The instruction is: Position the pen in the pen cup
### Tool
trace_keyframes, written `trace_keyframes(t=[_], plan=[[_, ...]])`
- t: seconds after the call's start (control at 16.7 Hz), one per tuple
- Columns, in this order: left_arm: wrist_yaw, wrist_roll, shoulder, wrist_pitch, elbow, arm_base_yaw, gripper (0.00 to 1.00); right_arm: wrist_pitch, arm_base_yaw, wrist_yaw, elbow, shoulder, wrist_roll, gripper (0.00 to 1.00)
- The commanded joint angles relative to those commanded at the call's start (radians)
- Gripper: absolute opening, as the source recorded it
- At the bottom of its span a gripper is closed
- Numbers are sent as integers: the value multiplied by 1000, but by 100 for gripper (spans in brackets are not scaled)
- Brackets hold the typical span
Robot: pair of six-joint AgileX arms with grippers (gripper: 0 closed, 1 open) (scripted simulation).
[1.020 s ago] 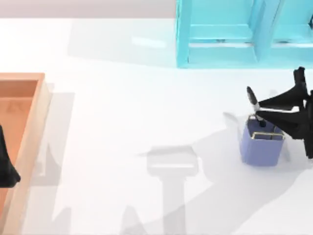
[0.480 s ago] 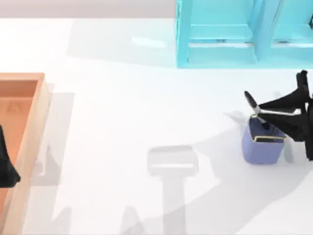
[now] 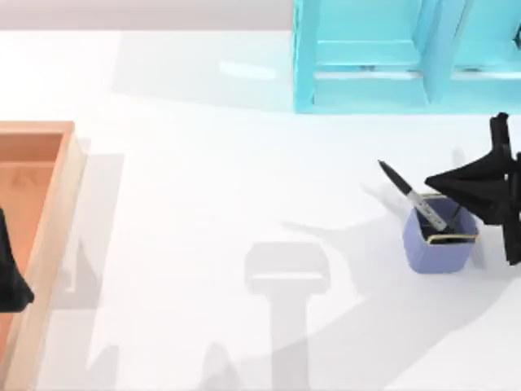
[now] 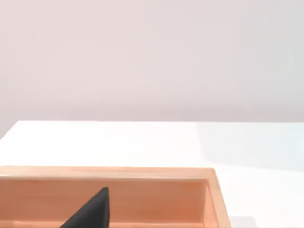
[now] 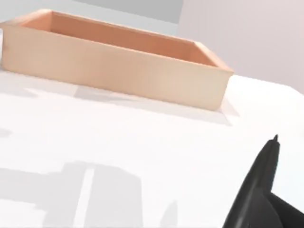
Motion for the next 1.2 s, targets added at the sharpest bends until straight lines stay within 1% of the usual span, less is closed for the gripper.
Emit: trace_keyframes(t=[0.12,0.18,0.42,1.2], plan=[[0,0,0,0,0,0,100,-45,-1,-49,-1,-24,-7,0],[0,0,0,0,0,0,100,-54,-2,-58,-1,-29,-9,0],[0,0,0,0,0,0,100,-54,-2,-58,-1,-29,-9,0],[0,0,0,0,0,0,100,-54,-2,-58,-1,-29,-9,98]])
